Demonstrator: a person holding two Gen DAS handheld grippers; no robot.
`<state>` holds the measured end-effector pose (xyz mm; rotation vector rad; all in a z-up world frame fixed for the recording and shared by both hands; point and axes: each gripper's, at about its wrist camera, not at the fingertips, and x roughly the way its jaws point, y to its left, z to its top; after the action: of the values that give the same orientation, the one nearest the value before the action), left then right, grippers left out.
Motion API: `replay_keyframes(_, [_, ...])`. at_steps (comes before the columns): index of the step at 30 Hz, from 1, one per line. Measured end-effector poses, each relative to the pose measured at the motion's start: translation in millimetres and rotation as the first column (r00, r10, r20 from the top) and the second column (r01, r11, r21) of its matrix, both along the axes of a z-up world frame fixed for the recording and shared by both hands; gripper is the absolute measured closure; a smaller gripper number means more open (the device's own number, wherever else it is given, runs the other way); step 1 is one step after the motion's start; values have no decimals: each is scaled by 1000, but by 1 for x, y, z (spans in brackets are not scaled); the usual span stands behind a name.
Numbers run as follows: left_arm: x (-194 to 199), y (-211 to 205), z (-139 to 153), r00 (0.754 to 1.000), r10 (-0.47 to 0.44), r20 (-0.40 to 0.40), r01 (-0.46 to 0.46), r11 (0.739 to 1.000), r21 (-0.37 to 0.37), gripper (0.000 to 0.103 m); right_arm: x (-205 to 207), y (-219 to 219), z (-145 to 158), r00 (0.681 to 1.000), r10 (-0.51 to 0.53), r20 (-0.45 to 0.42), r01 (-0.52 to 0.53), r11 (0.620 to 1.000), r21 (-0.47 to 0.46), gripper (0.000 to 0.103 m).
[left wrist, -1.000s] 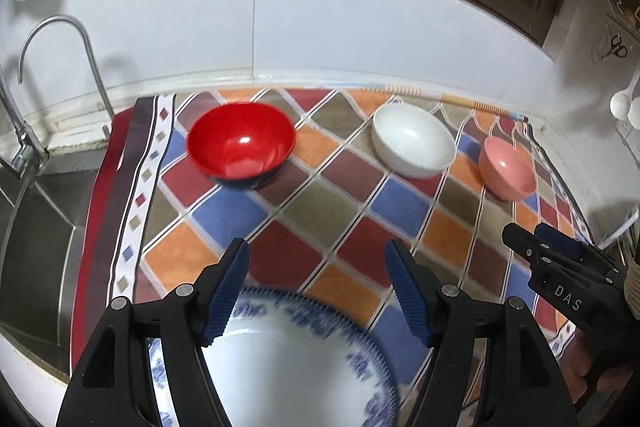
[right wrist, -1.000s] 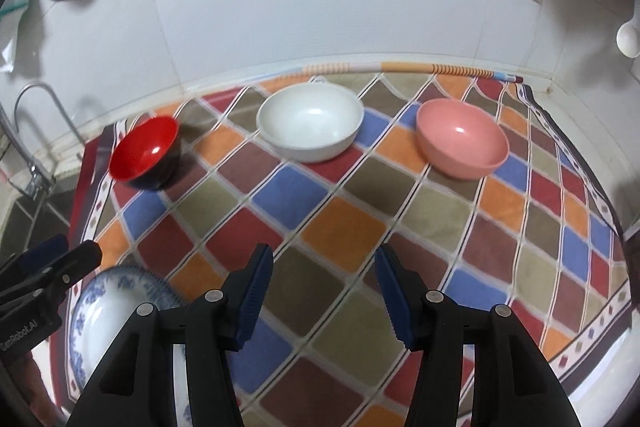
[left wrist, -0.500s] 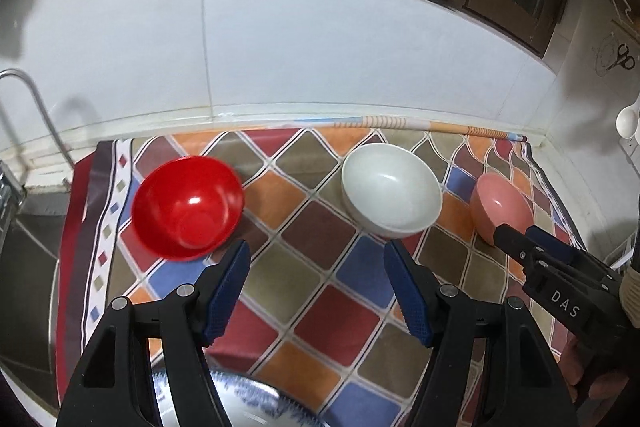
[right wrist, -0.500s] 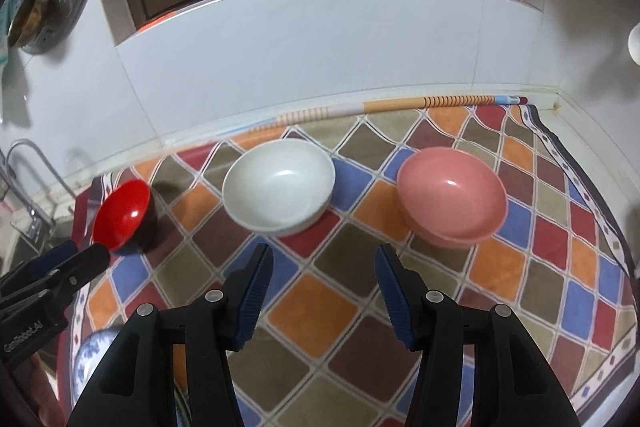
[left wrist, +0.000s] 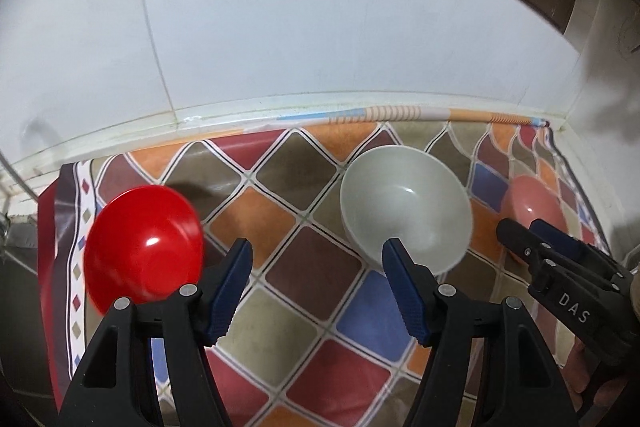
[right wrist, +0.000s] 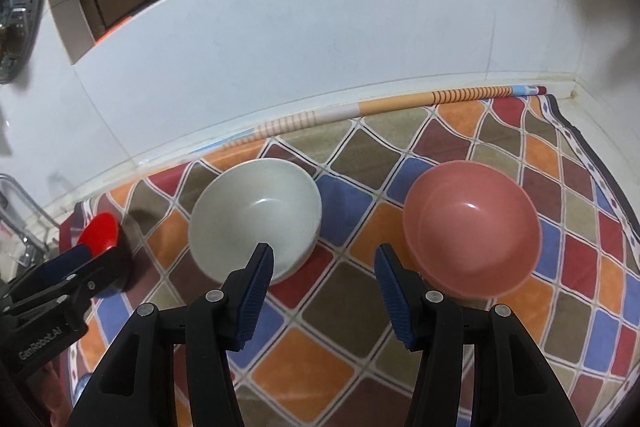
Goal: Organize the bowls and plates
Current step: 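Move both tools to the white bowl rim, then close both tools on the white bowl rim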
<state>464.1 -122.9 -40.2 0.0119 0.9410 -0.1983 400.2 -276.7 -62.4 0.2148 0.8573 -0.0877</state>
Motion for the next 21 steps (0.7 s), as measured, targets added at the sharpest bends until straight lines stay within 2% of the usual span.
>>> replay_keyframes(10, [41, -20, -30, 997, -29, -69, 31, 999, 22, 41, 38, 2, -23, 999, 5, -43, -5, 1000, -5, 51])
replay_keyframes(13, [50, -26, -36, 996, -36, -78, 38, 999, 30, 42, 46, 2, -30, 998, 9, -58, -9, 1000, -9, 56])
replay_keyframes(21, [68, -34, -55, 994, -25, -111, 29, 999, 36, 52, 64, 2, -45, 995, 20, -96, -20, 1000, -7, 69])
